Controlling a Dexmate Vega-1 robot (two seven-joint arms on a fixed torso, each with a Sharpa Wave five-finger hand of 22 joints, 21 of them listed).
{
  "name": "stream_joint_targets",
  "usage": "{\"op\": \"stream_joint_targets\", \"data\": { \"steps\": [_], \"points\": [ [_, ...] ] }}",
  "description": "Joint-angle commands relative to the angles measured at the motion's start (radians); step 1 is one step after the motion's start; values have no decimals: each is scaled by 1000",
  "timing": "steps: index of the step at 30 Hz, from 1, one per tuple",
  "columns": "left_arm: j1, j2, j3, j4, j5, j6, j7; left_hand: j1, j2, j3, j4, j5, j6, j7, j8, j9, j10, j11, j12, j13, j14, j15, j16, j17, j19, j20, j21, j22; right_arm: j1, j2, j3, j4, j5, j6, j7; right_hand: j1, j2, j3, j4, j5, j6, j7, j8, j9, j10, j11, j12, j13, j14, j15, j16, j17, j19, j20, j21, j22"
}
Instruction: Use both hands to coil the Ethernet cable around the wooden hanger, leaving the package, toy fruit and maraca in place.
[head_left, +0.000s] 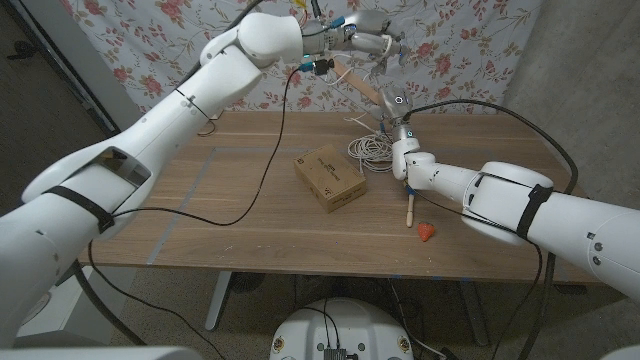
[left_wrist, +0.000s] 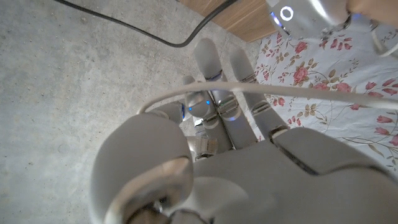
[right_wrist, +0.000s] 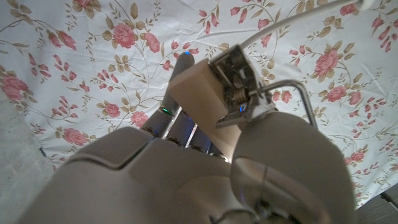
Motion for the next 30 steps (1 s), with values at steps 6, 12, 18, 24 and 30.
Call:
{"op": "stream_joint_targets", "data": {
  "steps": [6, 12, 18, 24, 30],
  "points": [
    [206, 100, -85, -74, 5, 121, 114, -14, 3, 11, -3, -5, 67, 64, 5, 5, 5, 1, -19, -8, -5, 1, -4, 6, -10, 2, 18, -6, -101, -67, 325, -231, -103, -45, -59, -42, 62, 8, -5, 5, 4, 10, 11, -3, 5, 3, -3, -2, 12, -84, 39, 16, 11, -107, 9, 2],
    [280, 88, -125, -35, -76, 126, 176, -16, 4, 14, -5, -6, 68, 64, 5, 2, 5, -3, -18, 0, 1, -1, -5, 4, -8, 2, 25, -9, -161, -88, 446, -349, -107, -12, -59, -41, 61, 9, -6, 4, 4, 9, 13, -4, 4, 5, -4, -2, 13, -84, 39, 16, 10, -107, 9, 3],
    [318, 67, -140, 16, -150, 112, 197, -17, 5, 19, -7, -7, 69, 65, 2, -6, 6, -4, -19, 5, 3, -1, -4, 9, -3, 1, 34, -9, -215, -113, 526, -471, -58, 26, -59, -41, 61, 10, -7, 3, 3, 11, 13, -5, 5, 4, -4, -2, 14, -83, 39, 16, 12, -107, 10, 3],
    [335, 60, -140, 42, -178, 105, 219, -19, 5, 22, -8, -9, 69, 65, 1, -11, 7, -1, -20, 7, 0, 2, 0, 22, -3, 1, 40, -12, -252, -128, 578, -550, -16, 81, -57, -40, 62, 11, -7, 2, 2, 11, 14, -6, 6, 4, -4, -2, 15, -83, 38, 16, 13, -106, 10, 3],
    [349, 53, -148, 63, -216, 94, 228, -24, 4, 26, -8, -12, 69, 64, -2, -19, 5, -2, -19, 14, -2, 8, -2, 25, -7, 3, 48, -13, -271, -148, 592, -599, 72, 128, -39, -39, 62, 12, -8, 2, 1, 12, 16, -8, 6, 4, -4, -3, 16, -83, 38, 16, 15, -107, 11, 3]
  ]
}}
